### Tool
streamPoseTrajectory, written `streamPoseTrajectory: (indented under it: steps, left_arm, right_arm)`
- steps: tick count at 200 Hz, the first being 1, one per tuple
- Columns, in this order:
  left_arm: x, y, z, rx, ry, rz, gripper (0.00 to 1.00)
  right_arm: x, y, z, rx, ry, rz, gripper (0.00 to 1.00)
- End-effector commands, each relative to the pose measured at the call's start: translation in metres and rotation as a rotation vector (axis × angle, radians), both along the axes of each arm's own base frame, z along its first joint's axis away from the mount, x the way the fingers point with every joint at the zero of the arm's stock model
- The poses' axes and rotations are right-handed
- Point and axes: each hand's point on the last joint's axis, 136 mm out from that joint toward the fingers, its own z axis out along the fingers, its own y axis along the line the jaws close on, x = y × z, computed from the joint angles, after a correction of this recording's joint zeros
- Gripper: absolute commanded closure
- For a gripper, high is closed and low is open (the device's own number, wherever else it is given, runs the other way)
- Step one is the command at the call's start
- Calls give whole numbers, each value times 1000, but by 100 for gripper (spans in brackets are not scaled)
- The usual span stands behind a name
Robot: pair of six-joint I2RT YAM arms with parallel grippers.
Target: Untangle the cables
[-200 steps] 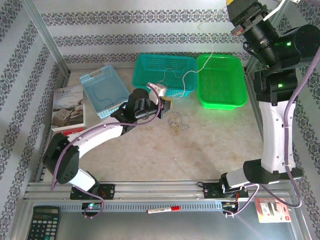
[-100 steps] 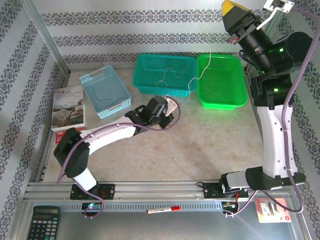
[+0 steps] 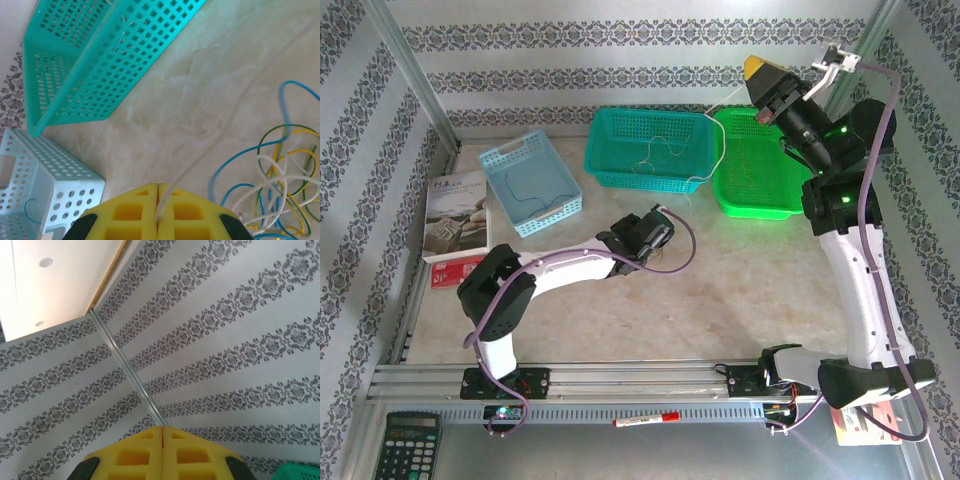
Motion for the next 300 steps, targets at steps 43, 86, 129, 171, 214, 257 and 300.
streamPoseTrajectory:
  steps: [43,86,129,171,214,257,300]
  left_arm:
    - [1,14,-13,254,10,3,100]
    - [14,25,55,247,-181,88,100]
    - [14,27,121,159,-308,89,100]
    - [-17,-4,118,240,-187,-227,100]
    - [-52,7,42,445,239,-311,100]
    - [-17,16,55,549,-8,-136,100]
    - [5,7,88,500,-239,-43,100]
  right_arm:
    - [-15,-12,12,24,-67,-34,100]
    - [-18,-18,16,21,-80,-52,100]
    - [-19,-23,14,17,-82,-66,100]
    - [-12,-25,6,25,-63,-74,100]
    - [-7,-27,3,38,-56,-78,100]
    - [-8,-26,6,36,-58,-72,100]
    - [-7,-26,4,40,-55,-69,100]
